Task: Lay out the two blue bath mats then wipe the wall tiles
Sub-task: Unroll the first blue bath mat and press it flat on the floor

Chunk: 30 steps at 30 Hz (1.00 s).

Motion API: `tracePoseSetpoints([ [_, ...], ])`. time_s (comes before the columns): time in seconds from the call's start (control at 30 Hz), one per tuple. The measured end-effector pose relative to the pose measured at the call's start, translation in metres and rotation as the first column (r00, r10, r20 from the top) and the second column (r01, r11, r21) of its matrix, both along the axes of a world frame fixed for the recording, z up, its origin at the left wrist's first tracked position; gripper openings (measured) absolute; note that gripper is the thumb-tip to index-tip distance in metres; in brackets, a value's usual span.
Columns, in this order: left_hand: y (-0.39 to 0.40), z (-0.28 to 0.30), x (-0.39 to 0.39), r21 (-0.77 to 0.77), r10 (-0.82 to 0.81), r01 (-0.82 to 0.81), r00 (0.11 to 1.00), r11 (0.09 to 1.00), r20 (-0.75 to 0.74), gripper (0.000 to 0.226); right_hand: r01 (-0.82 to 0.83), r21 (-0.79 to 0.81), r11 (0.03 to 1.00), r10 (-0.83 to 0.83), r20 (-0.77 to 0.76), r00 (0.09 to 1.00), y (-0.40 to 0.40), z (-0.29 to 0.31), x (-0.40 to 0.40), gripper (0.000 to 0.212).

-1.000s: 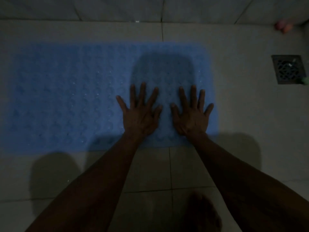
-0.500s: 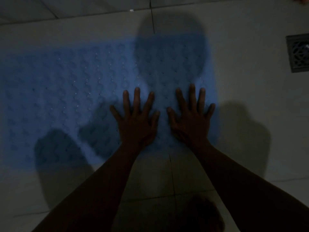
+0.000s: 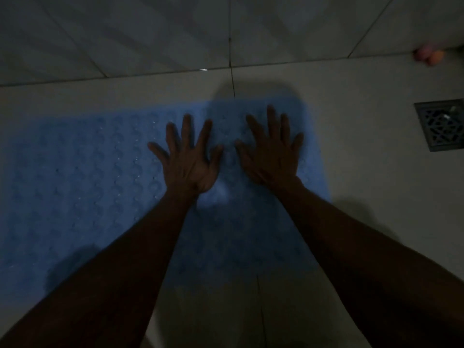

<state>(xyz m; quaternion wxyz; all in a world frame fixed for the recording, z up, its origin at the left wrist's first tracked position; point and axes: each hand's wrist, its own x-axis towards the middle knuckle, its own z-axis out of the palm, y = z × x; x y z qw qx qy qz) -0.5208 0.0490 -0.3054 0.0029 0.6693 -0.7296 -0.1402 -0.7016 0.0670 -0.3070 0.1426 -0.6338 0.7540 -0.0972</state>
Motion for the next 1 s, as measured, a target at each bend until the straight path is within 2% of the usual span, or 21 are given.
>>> tracePoseSetpoints([
  [0.07, -0.010, -0.007, 0.004, 0.026, -0.031, 0.030, 0.999, 0.999, 0.030, 0.066, -0.039, 0.066, 0.997, 0.041, -0.029, 0.999, -0.010, -0.012, -0.001, 0.071],
  [0.17, -0.008, -0.013, 0.007, 0.007, -0.035, 0.035, 0.998, 0.999, 0.046, 0.065, -0.039, 0.034, 0.999, 0.042, -0.118, 0.992, -0.009, -0.023, 0.002, 0.071],
  [0.27, -0.010, -0.013, 0.005, -0.005, -0.029, 0.029, 0.998, 1.000, 0.048, 0.065, -0.033, 0.069, 0.997, 0.041, -0.122, 0.992, -0.009, -0.023, 0.002, 0.073],
  [0.47, -0.008, -0.017, 0.008, -0.093, -0.053, 0.061, 0.995, 0.994, 0.082, 0.060, -0.030, -0.094, 0.995, 0.011, -0.199, 0.980, -0.005, -0.023, 0.005, 0.075],
  [0.6, -0.011, -0.019, 0.008, -0.071, -0.021, 0.025, 0.998, 0.997, 0.051, 0.056, -0.038, 0.001, 0.999, 0.038, -0.153, 0.988, -0.010, -0.019, 0.002, 0.076],
  [1.0, -0.009, -0.014, 0.006, -0.061, -0.010, 0.015, 0.997, 0.998, 0.081, 0.057, -0.008, 0.006, 1.000, 0.009, -0.133, 0.991, -0.010, -0.017, 0.004, 0.075],
])
